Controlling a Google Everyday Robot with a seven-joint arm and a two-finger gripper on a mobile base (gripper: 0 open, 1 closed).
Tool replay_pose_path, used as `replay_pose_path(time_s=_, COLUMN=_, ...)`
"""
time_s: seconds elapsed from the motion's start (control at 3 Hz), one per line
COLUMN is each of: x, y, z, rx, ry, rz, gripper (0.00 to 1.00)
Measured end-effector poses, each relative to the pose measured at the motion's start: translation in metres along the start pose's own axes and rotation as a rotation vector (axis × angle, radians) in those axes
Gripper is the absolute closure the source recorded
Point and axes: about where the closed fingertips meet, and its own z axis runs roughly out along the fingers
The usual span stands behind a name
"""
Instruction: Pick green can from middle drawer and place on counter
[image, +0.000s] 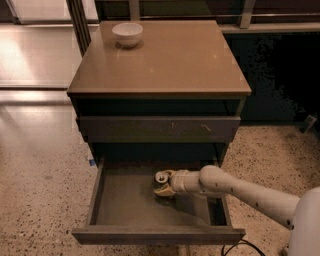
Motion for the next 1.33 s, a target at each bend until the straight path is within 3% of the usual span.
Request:
replay_pose_path(time_s=0.33, x=0.0, y=0.0, z=0.0, rx=0.0, ry=0.0, rz=0.0, gripper=1.0)
replay_pose_path(time_s=1.0, x=-0.059, y=0.001, z=-0.052, rx=0.005, ry=-0.111, rz=-0.08, gripper=1.0)
replay_pose_path(time_s=1.33, x=-0.091, y=0.003, z=-0.079, rx=-0.001, ry=-0.112, rz=-0.079, gripper=1.0)
